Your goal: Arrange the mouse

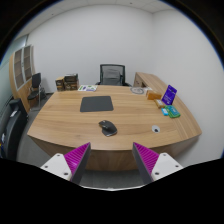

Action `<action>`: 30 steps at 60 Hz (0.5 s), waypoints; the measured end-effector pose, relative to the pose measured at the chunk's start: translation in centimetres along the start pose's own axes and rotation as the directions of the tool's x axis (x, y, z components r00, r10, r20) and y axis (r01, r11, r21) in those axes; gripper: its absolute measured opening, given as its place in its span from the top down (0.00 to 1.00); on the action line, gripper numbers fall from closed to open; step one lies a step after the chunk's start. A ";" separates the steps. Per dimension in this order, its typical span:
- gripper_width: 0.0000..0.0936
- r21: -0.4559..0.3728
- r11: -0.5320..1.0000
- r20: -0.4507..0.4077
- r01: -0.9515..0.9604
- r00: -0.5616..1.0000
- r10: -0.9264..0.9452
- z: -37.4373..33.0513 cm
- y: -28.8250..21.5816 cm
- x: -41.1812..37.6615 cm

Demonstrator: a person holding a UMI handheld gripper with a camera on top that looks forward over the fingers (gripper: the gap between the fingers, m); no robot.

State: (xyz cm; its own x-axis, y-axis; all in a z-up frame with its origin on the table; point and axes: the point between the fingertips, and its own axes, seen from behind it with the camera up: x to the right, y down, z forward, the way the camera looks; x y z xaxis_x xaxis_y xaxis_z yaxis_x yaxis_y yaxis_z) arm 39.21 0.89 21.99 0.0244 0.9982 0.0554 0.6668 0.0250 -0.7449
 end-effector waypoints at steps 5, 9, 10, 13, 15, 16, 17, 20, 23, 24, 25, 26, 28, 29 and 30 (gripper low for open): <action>0.08 0.002 1.000 0.007 0.011 1.000 -0.011 1.2 -0.4 0.3; 0.08 0.014 1.000 0.010 0.022 1.000 -0.022 2.5 -0.3 0.3; 0.08 0.014 1.000 0.012 0.024 1.000 -0.024 2.9 -0.3 0.4; 0.08 0.014 1.000 0.015 0.027 1.000 -0.027 4.2 -0.2 0.5; 0.08 0.012 1.000 0.019 0.025 0.999 -0.026 4.9 -0.1 0.5; 0.08 0.012 1.000 0.021 0.025 0.999 -0.025 5.3 -0.1 0.6; 0.08 0.013 1.000 0.021 0.024 1.000 -0.024 5.6 -0.1 0.6; 0.08 0.012 1.000 0.020 0.024 1.000 -0.024 6.7 -0.2 0.8; 0.08 0.009 1.000 0.026 0.025 0.999 -0.026 7.8 -0.2 0.8; 0.08 0.012 1.000 0.030 0.024 0.999 -0.024 8.2 -0.3 0.7; 0.08 0.014 1.000 0.032 0.022 0.999 -0.023 8.6 -0.4 0.7; 0.08 0.015 1.000 0.033 0.021 0.999 -0.021 9.0 -0.4 0.7; 0.08 0.016 1.000 0.035 0.021 0.999 -0.022 9.7 -0.5 0.7; 0.08 0.016 1.000 0.038 0.024 0.999 -0.025 10.2 -0.6 0.6; 0.08 0.018 0.999 0.042 0.027 0.999 -0.027 10.6 -0.6 0.6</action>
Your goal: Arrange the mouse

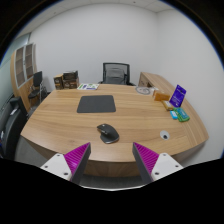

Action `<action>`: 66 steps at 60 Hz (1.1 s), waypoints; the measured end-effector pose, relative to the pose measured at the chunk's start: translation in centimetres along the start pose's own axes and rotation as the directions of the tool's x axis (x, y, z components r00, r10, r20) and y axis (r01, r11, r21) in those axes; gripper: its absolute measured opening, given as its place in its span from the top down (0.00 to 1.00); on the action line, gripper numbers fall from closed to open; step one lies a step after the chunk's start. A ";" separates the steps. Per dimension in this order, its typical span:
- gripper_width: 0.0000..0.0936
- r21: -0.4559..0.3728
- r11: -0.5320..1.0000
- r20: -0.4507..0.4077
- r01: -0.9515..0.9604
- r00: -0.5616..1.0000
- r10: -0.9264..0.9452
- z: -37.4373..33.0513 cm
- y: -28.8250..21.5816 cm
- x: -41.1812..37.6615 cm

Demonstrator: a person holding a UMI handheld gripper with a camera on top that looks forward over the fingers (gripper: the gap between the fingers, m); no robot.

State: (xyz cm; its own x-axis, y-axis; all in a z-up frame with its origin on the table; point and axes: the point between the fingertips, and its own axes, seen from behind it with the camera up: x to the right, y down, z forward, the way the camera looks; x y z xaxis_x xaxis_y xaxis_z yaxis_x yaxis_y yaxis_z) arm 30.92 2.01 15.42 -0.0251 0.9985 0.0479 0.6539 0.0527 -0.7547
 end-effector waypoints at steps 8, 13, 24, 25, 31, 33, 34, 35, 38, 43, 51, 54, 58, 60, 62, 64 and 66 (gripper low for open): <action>0.08 -0.006 1.000 0.012 0.011 1.000 -0.011 3.9 0.2 -0.1; 0.08 -0.017 1.000 0.015 0.007 1.000 -0.006 6.1 0.1 -0.5; 0.08 -0.049 0.999 0.038 0.010 0.999 -0.008 11.7 1.0 -0.9; 0.08 -0.051 0.999 0.039 0.012 0.999 -0.010 12.2 1.0 -0.9; 0.08 -0.061 0.998 0.041 0.024 0.999 -0.022 14.8 1.5 -0.9; 0.08 -0.063 0.998 0.040 0.027 0.999 -0.024 15.6 1.5 -1.0; 0.08 -0.065 0.998 0.041 0.027 0.999 -0.024 16.0 1.5 -1.0; 0.08 -0.067 0.997 0.042 0.027 0.999 -0.024 16.3 1.6 -1.0; 0.08 -0.071 0.997 0.051 0.028 0.998 -0.024 17.5 1.6 -1.0; 0.08 -0.082 0.996 0.051 0.030 0.998 -0.026 18.8 1.7 -1.0; 0.08 -0.098 0.995 0.046 0.024 0.999 -0.020 21.3 1.8 -0.8; 0.07 -0.100 0.995 0.045 0.016 0.999 -0.012 22.1 1.7 -0.7; 0.08 -0.106 0.994 0.058 -0.001 0.998 0.007 23.0 1.6 -0.9; 0.08 -0.107 0.994 0.058 -0.008 0.998 0.015 23.4 1.4 -0.8; 0.08 -0.109 0.994 0.055 -0.014 0.998 0.020 23.8 1.2 -0.7; 0.08 -0.108 0.994 0.050 -0.023 0.998 0.029 24.2 1.0 -0.5; 0.08 -0.105 0.994 0.046 -0.032 0.998 0.037 24.6 0.7 -0.1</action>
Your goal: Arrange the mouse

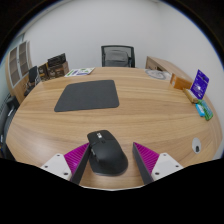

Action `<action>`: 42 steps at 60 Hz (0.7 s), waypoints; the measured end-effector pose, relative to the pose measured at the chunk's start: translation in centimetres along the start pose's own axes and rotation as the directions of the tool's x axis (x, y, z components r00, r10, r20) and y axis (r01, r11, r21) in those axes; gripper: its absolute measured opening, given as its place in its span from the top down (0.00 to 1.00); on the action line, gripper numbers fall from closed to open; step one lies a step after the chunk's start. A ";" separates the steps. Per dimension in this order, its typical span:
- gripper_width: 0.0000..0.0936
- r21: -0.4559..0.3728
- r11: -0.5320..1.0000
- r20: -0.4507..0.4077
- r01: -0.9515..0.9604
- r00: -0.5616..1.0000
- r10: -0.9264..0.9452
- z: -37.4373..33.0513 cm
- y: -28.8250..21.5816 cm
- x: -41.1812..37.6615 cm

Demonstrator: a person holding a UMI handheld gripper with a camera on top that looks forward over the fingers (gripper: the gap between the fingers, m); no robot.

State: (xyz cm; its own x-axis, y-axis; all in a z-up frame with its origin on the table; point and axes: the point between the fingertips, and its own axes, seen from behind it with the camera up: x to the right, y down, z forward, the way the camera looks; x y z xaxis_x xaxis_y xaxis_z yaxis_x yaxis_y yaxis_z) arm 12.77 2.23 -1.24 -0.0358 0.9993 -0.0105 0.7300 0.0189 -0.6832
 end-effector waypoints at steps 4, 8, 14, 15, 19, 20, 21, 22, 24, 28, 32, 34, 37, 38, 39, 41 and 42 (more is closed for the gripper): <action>0.08 0.000 1.000 -0.006 -0.013 1.000 0.013 0.7 -0.4 0.6; 0.08 0.002 0.999 -0.012 -0.033 0.999 0.033 1.4 -0.9 1.1; 0.07 0.004 0.998 -0.021 -0.055 0.998 0.055 2.1 -1.5 1.9; 0.08 0.006 0.998 -0.024 -0.058 0.998 0.058 2.2 -1.6 2.0; 0.07 0.007 0.998 -0.029 -0.067 0.997 0.068 2.5 -1.8 2.3; 0.08 0.006 0.997 -0.028 -0.072 0.997 0.072 2.5 -1.8 2.4; 0.08 0.007 0.997 -0.028 -0.074 0.997 0.074 2.5 -1.8 2.5; 0.09 0.010 0.997 -0.028 -0.077 0.997 0.078 2.5 -1.9 2.6; 0.13 0.013 0.997 -0.026 -0.082 0.996 0.082 2.6 -1.9 2.5; 0.37 0.019 0.997 -0.021 -0.081 0.996 0.082 2.6 -2.0 2.4; 0.50 0.028 0.995 -0.046 -0.096 0.994 0.097 2.8 -1.9 3.0; 0.51 0.029 0.995 -0.047 -0.090 0.995 0.092 2.7 -1.9 3.0; 0.57 0.029 0.996 -0.034 -0.087 0.996 0.088 2.7 -2.0 2.7; 0.58 0.033 0.996 -0.028 -0.083 0.996 0.084 2.7 -2.0 2.7; 0.60 0.038 0.996 -0.029 -0.082 0.996 0.084 2.8 -2.1 2.8; 0.62 0.045 0.996 -0.030 -0.078 0.996 0.079 2.9 -2.2 2.8; 0.64 0.047 0.996 -0.031 -0.074 0.997 0.075 2.9 -2.3 2.8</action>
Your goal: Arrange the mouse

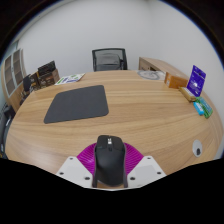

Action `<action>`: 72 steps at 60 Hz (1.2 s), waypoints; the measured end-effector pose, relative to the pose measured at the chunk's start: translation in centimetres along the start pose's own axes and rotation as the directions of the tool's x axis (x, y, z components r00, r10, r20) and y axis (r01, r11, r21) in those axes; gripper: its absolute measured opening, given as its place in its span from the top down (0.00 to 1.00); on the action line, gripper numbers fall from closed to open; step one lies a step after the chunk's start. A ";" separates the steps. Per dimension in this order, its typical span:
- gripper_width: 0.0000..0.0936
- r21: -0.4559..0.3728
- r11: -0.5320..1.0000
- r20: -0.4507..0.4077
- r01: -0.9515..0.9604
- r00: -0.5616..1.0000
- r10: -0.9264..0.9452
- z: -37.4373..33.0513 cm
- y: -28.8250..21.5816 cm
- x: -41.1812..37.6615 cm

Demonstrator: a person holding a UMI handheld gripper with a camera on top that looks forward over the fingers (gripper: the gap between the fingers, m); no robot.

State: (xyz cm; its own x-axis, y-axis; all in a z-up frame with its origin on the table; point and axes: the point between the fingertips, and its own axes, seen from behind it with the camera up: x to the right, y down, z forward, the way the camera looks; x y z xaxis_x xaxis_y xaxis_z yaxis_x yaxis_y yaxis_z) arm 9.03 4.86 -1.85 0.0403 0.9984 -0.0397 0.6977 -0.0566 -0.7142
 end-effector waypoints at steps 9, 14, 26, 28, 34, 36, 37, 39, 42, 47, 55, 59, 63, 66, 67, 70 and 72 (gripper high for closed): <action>0.67 -0.005 0.999 -0.004 -0.048 0.999 0.048 -0.7 -0.5 0.4; 0.67 0.001 0.996 -0.025 -0.084 0.996 0.084 -2.3 -1.7 1.1; 0.67 0.129 0.990 -0.023 -0.047 0.998 0.051 -6.9 -10.8 0.7; 0.67 0.155 0.987 -0.022 -0.038 0.999 0.041 -7.3 -12.6 0.4; 0.67 0.207 0.978 -0.009 -0.006 1.000 0.008 -7.2 -17.3 -1.3; 0.67 0.221 0.975 0.005 -0.010 1.000 0.009 -6.8 -18.6 -2.2; 0.67 0.225 0.974 0.012 -0.006 1.000 0.003 -6.5 -19.2 -2.7; 0.67 0.231 0.973 0.024 0.003 1.000 -0.009 -5.9 -20.2 -3.8; 0.67 0.243 0.970 0.043 0.001 0.999 -0.012 -4.7 -21.6 -5.4; 0.67 0.246 0.969 0.066 0.027 0.997 -0.044 -2.1 -22.8 -8.3; 0.67 0.184 0.980 0.104 0.074 0.990 -0.095 3.8 -21.1 -12.3; 0.67 0.151 0.983 0.093 0.103 0.989 -0.118 6.8 -19.5 -13.1; 0.67 0.109 0.988 0.102 0.107 0.988 -0.118 9.2 -17.5 -13.8; 0.67 0.095 0.990 0.104 0.107 0.988 -0.116 10.5 -16.6 -14.1; 0.67 0.091 0.990 0.104 0.110 0.987 -0.119 10.9 -16.3 -14.1; 0.67 0.077 0.989 0.110 0.123 0.985 -0.131 11.7 -15.5 -14.4; 0.66 0.072 0.990 0.109 0.124 0.985 -0.132 12.1 -15.2 -14.4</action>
State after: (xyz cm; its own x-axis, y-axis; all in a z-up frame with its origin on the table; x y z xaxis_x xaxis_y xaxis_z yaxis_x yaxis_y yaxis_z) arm -10.79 -8.68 1.10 -0.1301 0.9913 -0.0212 0.6442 0.0682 -0.7618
